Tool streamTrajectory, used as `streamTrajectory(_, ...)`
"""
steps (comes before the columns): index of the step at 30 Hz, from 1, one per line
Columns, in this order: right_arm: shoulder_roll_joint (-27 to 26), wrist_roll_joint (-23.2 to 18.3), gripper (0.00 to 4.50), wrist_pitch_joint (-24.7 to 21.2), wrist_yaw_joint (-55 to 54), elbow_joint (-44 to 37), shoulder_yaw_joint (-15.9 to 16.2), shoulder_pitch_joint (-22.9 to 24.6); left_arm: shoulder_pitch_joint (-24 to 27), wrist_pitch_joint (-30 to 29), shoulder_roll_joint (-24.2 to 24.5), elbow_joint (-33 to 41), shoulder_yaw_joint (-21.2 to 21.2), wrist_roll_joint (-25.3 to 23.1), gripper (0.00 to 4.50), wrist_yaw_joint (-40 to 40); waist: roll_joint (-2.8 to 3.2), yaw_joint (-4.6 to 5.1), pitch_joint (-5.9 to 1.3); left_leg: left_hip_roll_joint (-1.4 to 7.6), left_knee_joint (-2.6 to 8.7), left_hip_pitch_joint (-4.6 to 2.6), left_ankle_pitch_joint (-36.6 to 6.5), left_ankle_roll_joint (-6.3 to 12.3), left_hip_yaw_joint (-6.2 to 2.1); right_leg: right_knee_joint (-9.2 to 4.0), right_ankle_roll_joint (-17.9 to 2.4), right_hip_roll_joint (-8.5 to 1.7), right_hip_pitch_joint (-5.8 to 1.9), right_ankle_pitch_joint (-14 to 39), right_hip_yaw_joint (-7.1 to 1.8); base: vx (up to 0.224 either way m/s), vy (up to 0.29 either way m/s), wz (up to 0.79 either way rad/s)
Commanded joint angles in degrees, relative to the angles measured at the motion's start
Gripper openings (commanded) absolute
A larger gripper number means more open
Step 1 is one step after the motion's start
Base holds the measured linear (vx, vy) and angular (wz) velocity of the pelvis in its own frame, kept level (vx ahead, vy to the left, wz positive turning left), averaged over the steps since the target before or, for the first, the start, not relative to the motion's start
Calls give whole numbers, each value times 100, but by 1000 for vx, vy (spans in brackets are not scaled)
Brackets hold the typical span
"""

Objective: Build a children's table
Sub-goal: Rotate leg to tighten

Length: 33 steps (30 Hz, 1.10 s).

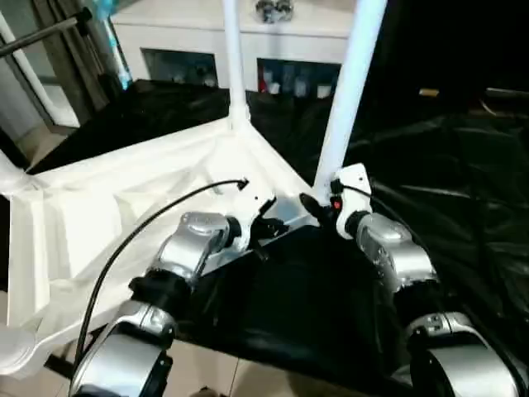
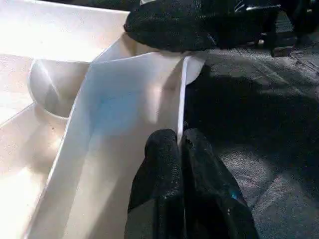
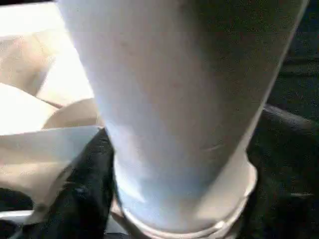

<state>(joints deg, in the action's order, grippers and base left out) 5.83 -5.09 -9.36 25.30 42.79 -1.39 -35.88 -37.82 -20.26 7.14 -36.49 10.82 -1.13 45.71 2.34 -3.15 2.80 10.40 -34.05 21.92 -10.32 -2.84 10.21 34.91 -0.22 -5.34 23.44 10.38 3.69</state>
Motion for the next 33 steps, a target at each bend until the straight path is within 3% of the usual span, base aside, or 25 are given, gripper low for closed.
streamTrajectory(1,-413,-155,378,-181,594,133,385,98,-116,376,-287,83,-265,271,0,-254,-141,-16,-382,205,373,-44,-816,484,-47,-415,-1342,-300,-325,946,-213,0,0,0)
streamTrajectory(4,-109,6,397,17,994,-46,636,140,50,465,-119,280,-138,297,0,128,-136,-7,-385,208,365,-55,-858,484,-39,-424,-1353,-305,-321,1037,-217,0,0,0)
streamTrajectory(5,74,-11,397,39,1384,-233,761,208,161,582,-13,402,-53,333,0,421,-145,-21,-390,214,359,-34,-789,538,-49,-407,-1366,-310,-354,902,-212,0,0,0)
streamTrajectory(9,455,-95,397,72,2304,-629,951,372,392,748,261,655,138,401,0,1021,-128,-3,-390,226,348,-34,-746,671,-39,-379,-1462,-288,-338,678,-205,0,0,0)
streamTrajectory(12,734,-169,397,72,2889,-953,1053,515,545,904,460,824,237,430,0,1384,-119,-36,-380,256,353,-57,-966,603,-34,-404,-1419,-294,-334,982,-208,0,0,0)
streamTrajectory(13,923,-244,397,93,3276,-1135,1100,599,625,976,591,913,289,455,0,1623,-70,-47,-367,261,375,-63,-1041,562,-47,-417,-1407,-293,-320,1096,-205,0,0,0)
streamTrajectory(16,1431,-448,397,50,4286,-1582,1255,829,799,1037,952,1187,409,567,0,2319,-86,-91,-366,286,378,-76,-1167,516,-44,-413,-1405,-286,-325,1138,-208,0,0,0)
streamTrajectory(17,1489,-463,397,43,4405,-1641,1285,860,811,1043,995,1221,420,597,0,2425,-26,-112,-360,288,386,-77,-1207,521,-40,-401,-1434,-284,-295,1134,-213,0,0,0)
streamTrajectory(19,1549,-488,397,-2,4552,-1707,1310,886,811,1061,1041,1247,436,635,0,2573,-56,-133,-358,286,389,-83,-1248,462,-34,-419,-1437,-286,-292,1170,-221,0,0,0)
streamTrajectory(20,1592,-511,372,-34,4652,-1783,1329,918,820,1075,1098,1279,477,639,0,2699,-52,-152,-357,289,399,-83,-1260,420,-42,-411,-1437,-288,-294,1207,-221,0,0,0)
streamTrajectory(27,1784,-650,327,-321,5086,-2125,1490,1066,852,1246,1405,1267,771,394,0,3037,-27,-180,-378,281,382,-87,-1120,397,-36,-376,-1506,-283,-297,863,-223,0,0,0)
streamTrajectory(33,1651,-664,292,-424,4995,-2202,1499,1197,764,1336,1337,896,759,175,0,2770,-31,-185,-359,282,400,-109,-1363,271,-35,-421,-1436,-292,-281,1219,-225,0,0,0)
